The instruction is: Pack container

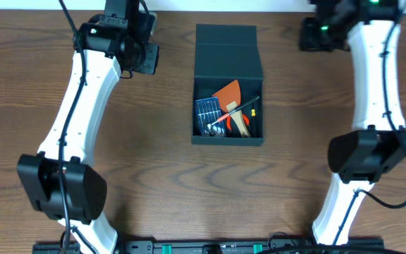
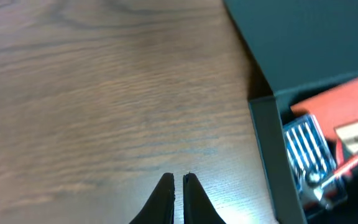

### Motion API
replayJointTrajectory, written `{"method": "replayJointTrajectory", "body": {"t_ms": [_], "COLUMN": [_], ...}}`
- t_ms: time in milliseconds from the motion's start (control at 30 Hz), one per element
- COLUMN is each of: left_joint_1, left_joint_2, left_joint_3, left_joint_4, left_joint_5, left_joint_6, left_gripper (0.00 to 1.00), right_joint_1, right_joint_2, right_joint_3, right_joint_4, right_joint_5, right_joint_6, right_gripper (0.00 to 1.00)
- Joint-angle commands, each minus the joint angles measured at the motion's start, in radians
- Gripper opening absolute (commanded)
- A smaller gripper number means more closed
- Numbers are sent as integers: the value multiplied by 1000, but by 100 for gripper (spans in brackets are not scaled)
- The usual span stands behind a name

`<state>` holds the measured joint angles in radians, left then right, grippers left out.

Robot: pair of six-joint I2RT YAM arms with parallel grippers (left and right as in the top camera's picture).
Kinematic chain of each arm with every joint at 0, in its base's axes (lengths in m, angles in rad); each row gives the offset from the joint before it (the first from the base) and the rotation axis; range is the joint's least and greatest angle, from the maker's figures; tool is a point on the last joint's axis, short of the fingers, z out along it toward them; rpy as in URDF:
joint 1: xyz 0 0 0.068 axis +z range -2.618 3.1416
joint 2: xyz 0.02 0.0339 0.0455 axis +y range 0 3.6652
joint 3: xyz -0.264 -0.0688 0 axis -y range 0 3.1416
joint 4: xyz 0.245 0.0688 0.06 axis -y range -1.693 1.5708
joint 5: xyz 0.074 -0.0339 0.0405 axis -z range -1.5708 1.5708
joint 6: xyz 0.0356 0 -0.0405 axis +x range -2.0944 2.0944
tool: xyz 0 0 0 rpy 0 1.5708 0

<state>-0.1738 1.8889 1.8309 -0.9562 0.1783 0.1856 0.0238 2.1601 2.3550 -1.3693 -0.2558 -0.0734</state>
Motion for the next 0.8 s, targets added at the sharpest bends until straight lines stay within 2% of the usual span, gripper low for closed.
{"method": "replayJointTrajectory", "body": {"t_ms": [0, 67, 133, 333, 500, 667, 767], "left_joint_1": [43, 61, 78, 116, 119, 128, 135], "left_joint_2": [61, 94, 127, 197, 216, 219, 235], "left_joint_3": [-8, -8, -8, -8, -8, -8, -8], "left_joint_4": [5, 10, 15, 18, 24, 83, 132], "left_joint_5": [185, 271, 334, 556, 616, 699, 751], "left_joint_6": [222, 292, 304, 357, 373, 378, 332], "left_gripper": [6, 6, 6, 6, 6, 6, 6], "right_joint_1": [42, 55, 58, 40, 29, 19, 5], "right_joint_2": [-8, -8, -7, 10, 50, 109, 138], "right_joint_3": [-34, -71, -114, -254, -350, -362, -362], "right_joint_4": [16, 43, 60, 89, 143, 175, 189], "right_joint_5": [-15, 34, 75, 50, -66, -141, -156], "right_joint_6": [-35, 12, 42, 27, -110, -138, -137], "right_gripper": [1, 1, 1, 1, 1, 1, 1]}}
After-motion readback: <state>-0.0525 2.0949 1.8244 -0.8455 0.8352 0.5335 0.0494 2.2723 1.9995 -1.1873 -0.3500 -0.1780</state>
